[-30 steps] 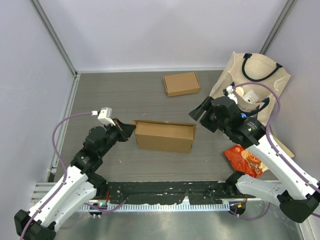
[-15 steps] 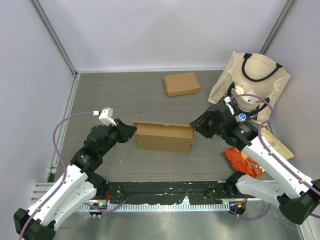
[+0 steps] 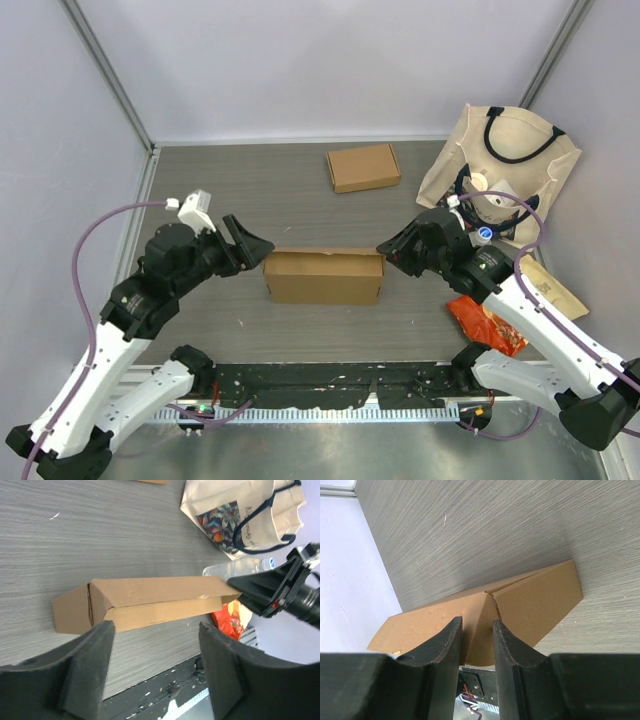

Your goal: Fold the paper box

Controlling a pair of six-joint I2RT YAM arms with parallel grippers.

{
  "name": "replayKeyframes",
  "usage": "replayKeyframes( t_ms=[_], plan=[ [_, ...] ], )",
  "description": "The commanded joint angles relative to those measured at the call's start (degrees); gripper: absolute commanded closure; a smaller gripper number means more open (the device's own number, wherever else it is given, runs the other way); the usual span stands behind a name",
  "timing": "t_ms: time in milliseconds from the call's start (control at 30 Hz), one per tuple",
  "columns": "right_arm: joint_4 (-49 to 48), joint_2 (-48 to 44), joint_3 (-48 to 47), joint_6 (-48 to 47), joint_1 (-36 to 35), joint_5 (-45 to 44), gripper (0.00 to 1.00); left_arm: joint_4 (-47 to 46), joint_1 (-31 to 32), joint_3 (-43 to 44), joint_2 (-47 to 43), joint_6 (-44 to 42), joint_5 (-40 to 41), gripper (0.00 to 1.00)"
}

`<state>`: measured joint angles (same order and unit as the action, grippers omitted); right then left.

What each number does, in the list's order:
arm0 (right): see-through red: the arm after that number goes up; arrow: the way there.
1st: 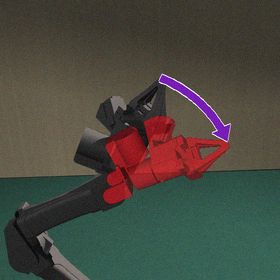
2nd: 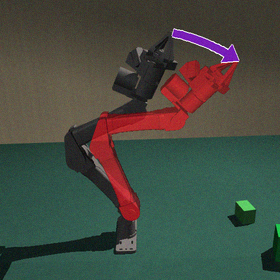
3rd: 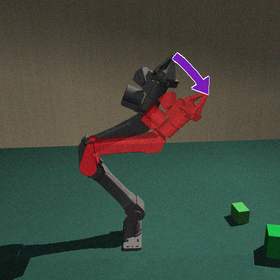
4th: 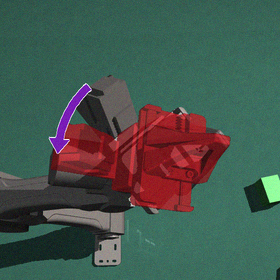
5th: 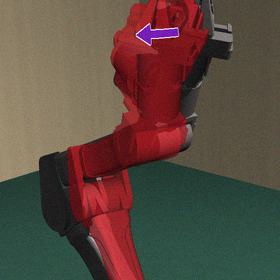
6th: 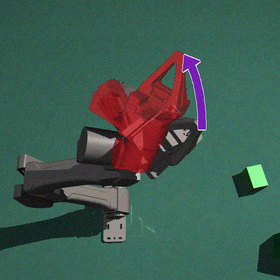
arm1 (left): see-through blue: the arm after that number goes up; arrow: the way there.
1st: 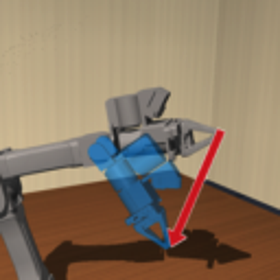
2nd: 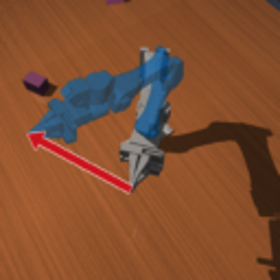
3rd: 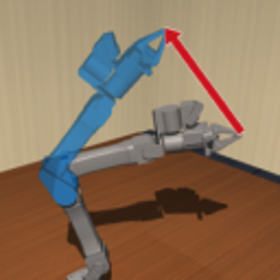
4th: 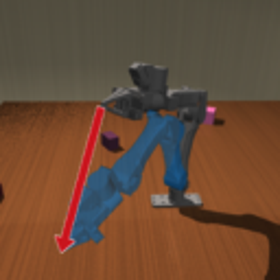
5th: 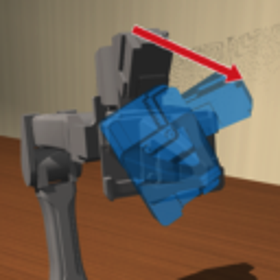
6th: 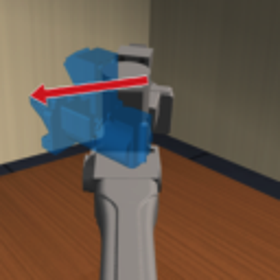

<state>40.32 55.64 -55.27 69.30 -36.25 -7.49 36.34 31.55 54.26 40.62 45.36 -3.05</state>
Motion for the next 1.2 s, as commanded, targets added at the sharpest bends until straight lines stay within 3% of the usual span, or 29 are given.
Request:
replayKeyframes(
  t_ms=[0,100,367,567,967,1167],
  plan=[
    [-1.91,0.35,-0.37,-1.0,-0.14,-0.16,0.65,8.74,0.0,8.56,5.25,1.74,4.78,0.33],
    [-1.91,0.61,-0.63,-1.88,-0.14,-0.6,0.65,9.72,-0.35,10.68,8.68,2.27,4.55,0.42],
    [-2.52,0.88,-0.28,-2.67,-0.14,-0.07,0.66,8.67,-0.44,9.81,12.9,2.8,8.5,0.46],
    [-3.4,1.4,0.24,-2.59,-0.05,0.98,0.68,4.45,-0.44,6.56,13.52,3.15,4.19,0.65],
    [-3.84,1.14,2.88,-3.55,-0.22,1.86,0.72,2.25,-0.44,-0.03,8.87,3.41,4.72,0.76],
    [-6.38,-1.75,7.53,-12.24,-0.22,2.91,0.72,-0.74,-0.52,-5.3,5.79,3.07,3.4,0.8]
  ],
)
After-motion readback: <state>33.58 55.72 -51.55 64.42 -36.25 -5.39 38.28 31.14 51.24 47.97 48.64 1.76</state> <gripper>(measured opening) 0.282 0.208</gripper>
